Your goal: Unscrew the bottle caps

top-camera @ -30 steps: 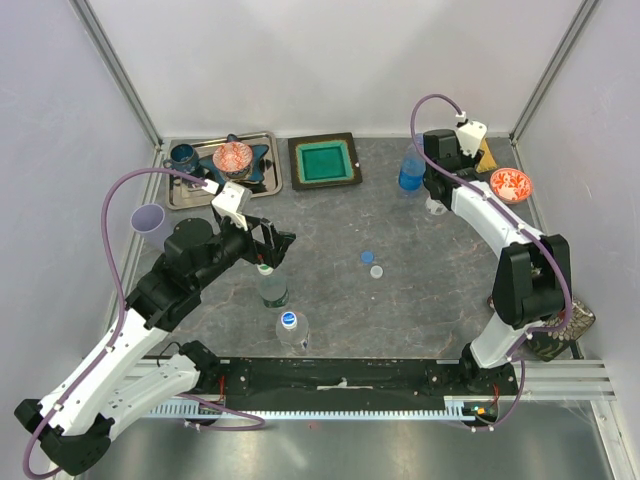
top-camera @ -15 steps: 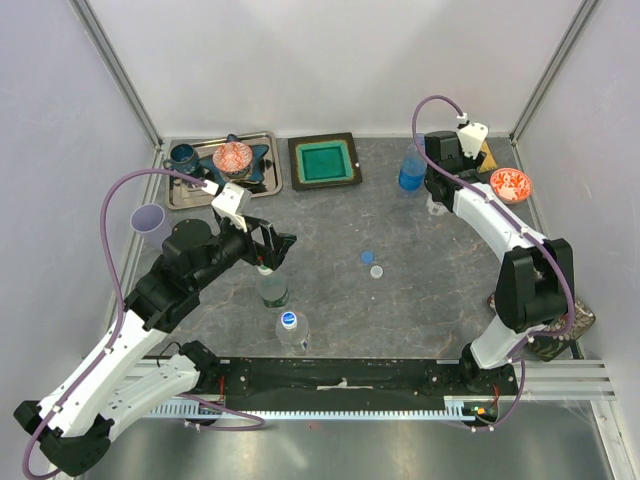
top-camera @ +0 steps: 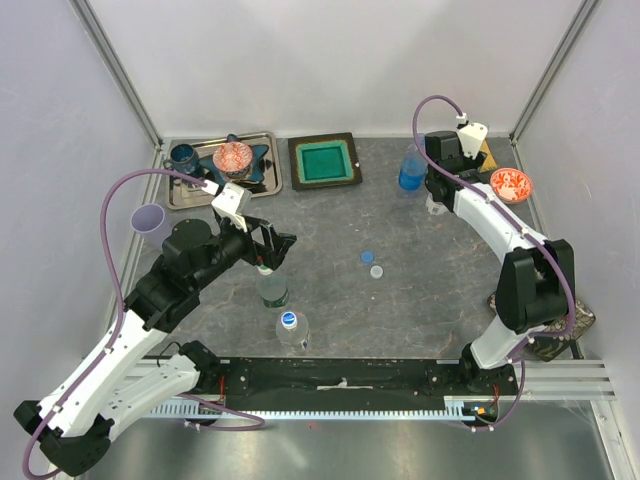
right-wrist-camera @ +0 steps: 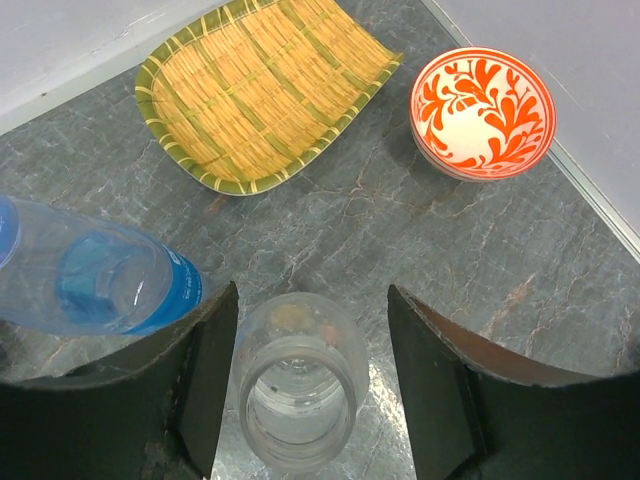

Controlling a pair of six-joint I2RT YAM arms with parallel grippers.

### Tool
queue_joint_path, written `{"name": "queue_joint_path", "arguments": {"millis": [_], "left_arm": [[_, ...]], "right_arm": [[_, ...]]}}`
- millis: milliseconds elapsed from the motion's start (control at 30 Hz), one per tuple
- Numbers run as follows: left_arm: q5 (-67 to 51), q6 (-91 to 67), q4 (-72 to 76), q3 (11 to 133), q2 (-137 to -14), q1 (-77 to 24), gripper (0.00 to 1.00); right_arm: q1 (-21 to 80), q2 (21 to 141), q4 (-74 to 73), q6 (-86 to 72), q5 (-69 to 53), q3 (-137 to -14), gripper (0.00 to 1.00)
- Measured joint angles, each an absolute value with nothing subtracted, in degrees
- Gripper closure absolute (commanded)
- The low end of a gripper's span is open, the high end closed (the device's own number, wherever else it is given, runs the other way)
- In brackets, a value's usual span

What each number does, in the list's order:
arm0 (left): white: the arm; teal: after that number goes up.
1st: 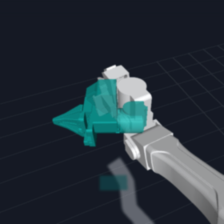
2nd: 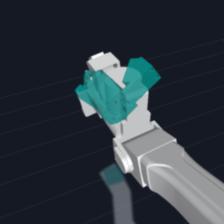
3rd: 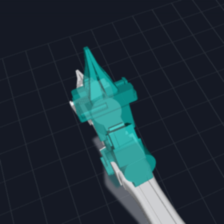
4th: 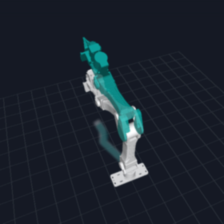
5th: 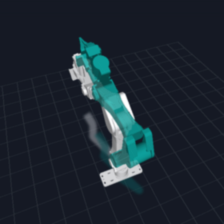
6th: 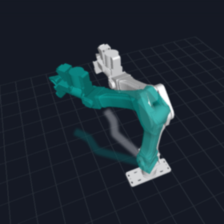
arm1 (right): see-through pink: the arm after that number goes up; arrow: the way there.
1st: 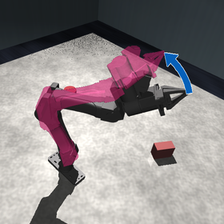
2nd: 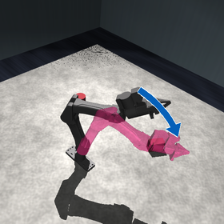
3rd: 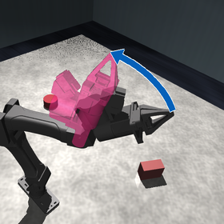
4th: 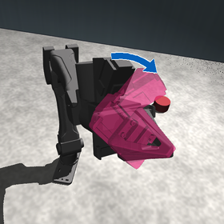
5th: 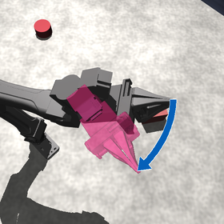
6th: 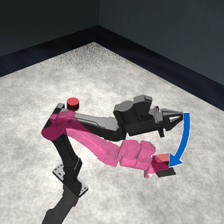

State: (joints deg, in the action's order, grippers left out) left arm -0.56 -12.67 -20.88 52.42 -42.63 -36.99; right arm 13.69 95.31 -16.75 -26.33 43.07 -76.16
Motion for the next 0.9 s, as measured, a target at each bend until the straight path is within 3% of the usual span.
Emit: {"name": "queue_joint_path", "arguments": {"millis": [633, 900], "left_arm": [[-0.56, -12.67, -20.88, 52.42, -42.65, -36.99, 0.0], [-0.6, -12.67, -20.88, 52.42, -42.65, -36.99, 0.0]], "right_arm": [[14.02, 93.36, -17.5, -26.13, 41.69, -77.43, 0.26], [14.04, 93.32, -17.74, -26.15, 40.16, -77.52, 0.2]]}}
